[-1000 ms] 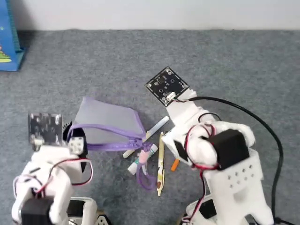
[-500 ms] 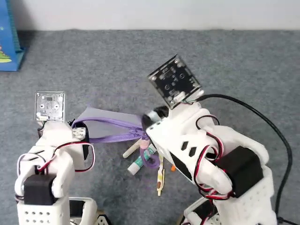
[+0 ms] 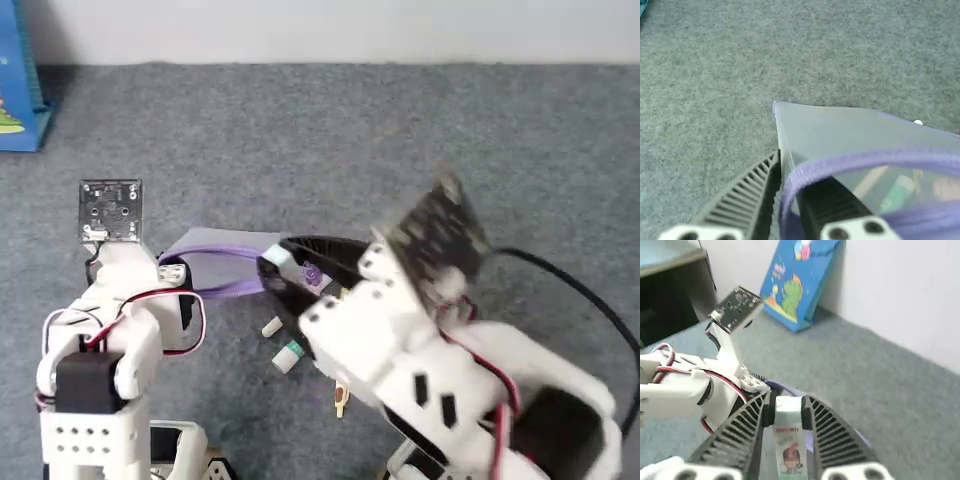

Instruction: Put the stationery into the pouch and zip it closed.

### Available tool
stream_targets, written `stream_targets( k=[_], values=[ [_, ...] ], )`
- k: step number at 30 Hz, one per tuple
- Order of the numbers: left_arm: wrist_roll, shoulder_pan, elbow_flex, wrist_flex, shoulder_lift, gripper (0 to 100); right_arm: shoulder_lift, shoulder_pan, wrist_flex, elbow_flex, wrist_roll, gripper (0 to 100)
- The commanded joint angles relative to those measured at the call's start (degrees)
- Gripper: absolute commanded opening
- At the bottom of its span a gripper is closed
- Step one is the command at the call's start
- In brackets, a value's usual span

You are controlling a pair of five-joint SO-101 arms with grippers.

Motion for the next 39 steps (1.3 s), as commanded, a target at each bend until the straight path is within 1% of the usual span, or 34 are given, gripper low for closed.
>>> stream_targets(
  k=[1, 4, 8, 13, 16, 22, 25, 31, 39],
  values=[
    [0.5, 0.4, -2.2, -1.2, 1.1, 1, -9.0, 0.4, -9.2, 12.5, -0.5, 0.8],
    [0.5, 0.4, -2.2, -1.2, 1.1, 1, -18.1, 1.0, -22.7, 26.6, -0.2, 0.7],
    [0.5, 0.4, -1.8, -1.1, 1.1, 1, -26.2, 0.9, -38.2, 39.6, 0.0, 0.7],
    [0.5, 0.4, 0.4, -3.0, 1.1, 1, -27.5, 0.8, -47.8, 48.0, -0.5, 0.7],
    [0.5, 0.4, 1.3, -3.9, 1.1, 1, -27.5, -0.9, -53.5, 52.8, -0.2, 0.7],
    [0.5, 0.4, 1.4, -3.7, 1.1, 1, -27.5, -1.2, -69.6, 64.6, -0.1, 0.7],
    [0.5, 0.4, 1.4, -3.7, 1.1, 1, -27.4, -1.3, -72.8, 67.6, -0.2, 0.7],
    [0.5, 0.4, 1.4, -3.6, 1.1, 1, -27.0, -1.3, -74.1, 70.5, -0.2, 0.7],
    [0.5, 0.4, 1.5, -2.8, 1.1, 1, -16.2, -0.9, -88.2, 73.0, -0.3, 0.7]
  ],
)
